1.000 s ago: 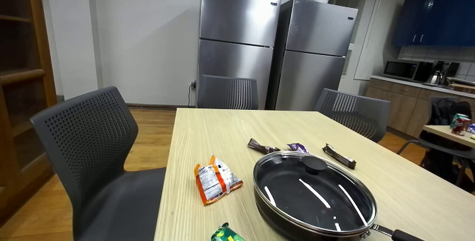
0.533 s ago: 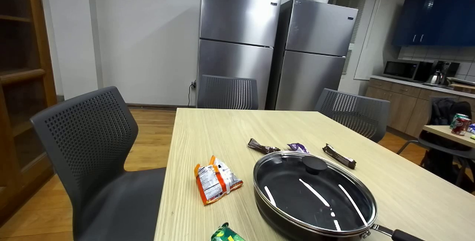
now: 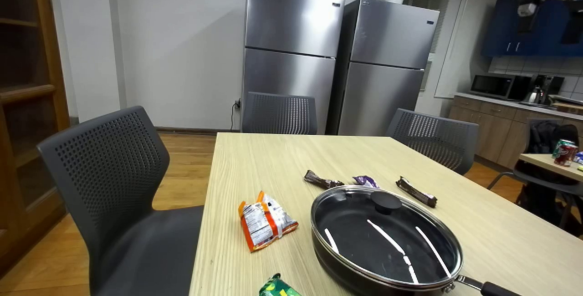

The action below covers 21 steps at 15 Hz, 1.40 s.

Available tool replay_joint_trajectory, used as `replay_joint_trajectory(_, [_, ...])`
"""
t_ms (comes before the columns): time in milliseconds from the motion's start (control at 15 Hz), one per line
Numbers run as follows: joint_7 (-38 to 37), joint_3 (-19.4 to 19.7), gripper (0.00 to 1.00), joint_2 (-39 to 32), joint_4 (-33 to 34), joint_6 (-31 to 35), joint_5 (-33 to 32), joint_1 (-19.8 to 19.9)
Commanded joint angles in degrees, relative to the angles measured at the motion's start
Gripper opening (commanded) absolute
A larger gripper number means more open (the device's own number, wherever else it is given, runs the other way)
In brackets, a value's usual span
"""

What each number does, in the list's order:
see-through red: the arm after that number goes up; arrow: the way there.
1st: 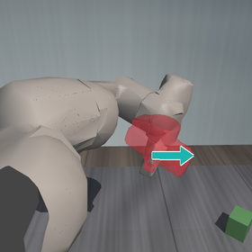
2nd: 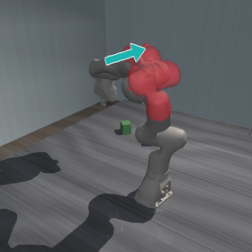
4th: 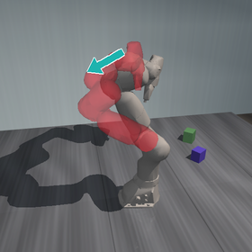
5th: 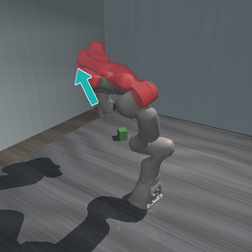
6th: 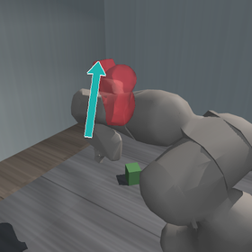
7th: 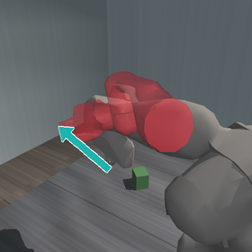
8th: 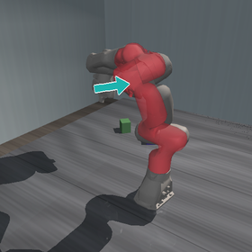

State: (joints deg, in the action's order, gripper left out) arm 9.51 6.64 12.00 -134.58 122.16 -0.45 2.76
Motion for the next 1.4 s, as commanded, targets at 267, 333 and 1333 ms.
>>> replay_joint_trajectory(267, [-10.9, -3.7, 1.00, -2.1, -3.8, 10.1, 1.6, -0.9])
replay_joint_trajectory(333, [-12.0, -4.1, 1.00, -2.4, -4.3, 11.4, 1.6, -1.1])
replay_joint_trajectory(1333, [-16.3, -6.0, 1.00, -9.2, -6.4, 19.6, -0.2, -1.7])
